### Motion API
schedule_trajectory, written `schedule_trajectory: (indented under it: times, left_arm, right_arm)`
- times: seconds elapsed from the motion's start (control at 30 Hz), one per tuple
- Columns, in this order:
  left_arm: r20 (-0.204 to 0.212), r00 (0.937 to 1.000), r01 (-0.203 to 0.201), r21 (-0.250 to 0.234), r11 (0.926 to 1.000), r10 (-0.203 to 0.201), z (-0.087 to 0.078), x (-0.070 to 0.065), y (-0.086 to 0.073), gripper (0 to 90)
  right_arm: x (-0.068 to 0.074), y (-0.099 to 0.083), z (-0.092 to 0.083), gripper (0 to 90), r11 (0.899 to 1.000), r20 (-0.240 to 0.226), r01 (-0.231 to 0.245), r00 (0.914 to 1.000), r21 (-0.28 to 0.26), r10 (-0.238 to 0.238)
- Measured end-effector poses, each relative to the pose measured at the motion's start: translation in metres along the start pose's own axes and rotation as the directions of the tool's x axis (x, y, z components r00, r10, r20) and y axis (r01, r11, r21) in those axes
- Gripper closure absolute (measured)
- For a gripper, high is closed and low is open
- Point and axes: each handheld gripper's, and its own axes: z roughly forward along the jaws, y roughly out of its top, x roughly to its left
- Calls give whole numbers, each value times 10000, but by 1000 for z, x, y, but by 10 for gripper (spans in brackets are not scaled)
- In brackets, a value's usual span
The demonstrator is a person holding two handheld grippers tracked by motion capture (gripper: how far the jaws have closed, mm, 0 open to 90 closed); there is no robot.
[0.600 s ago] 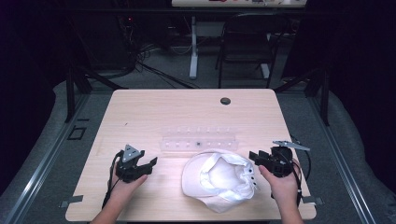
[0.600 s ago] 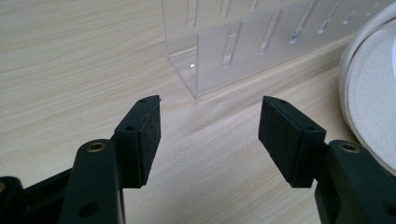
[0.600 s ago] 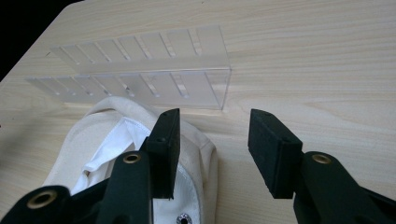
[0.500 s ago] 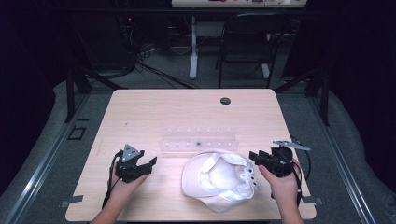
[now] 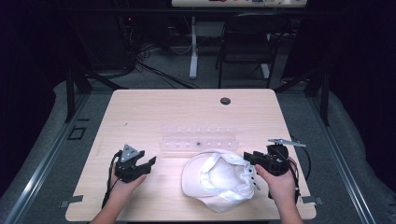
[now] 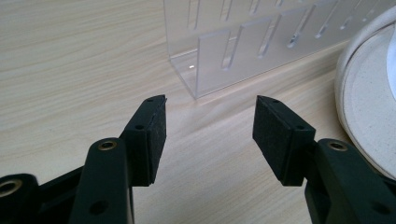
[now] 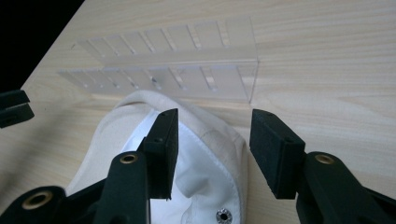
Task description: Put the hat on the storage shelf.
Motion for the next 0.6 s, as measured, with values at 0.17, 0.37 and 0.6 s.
schedule_trajectory:
  times: [0.17, 0.37, 0.6]
  left_arm:
    - [88, 9999, 97, 62, 9999, -97, 0, 3, 0, 451]
    - [145, 9995, 290, 85, 9995, -291, 2, 5, -2, 458]
    - [117, 9995, 304, 125, 9995, -306, 2, 5, -2, 458]
  right_arm:
    - [4, 6, 1, 499, 9952, 30, 364, 9993, 910, -369]
    - [7, 14, 0, 486, 9842, -208, 333, 9993, 1741, -301]
    - [14, 20, 1, 479, 9700, -132, 552, 9985, 2369, -536]
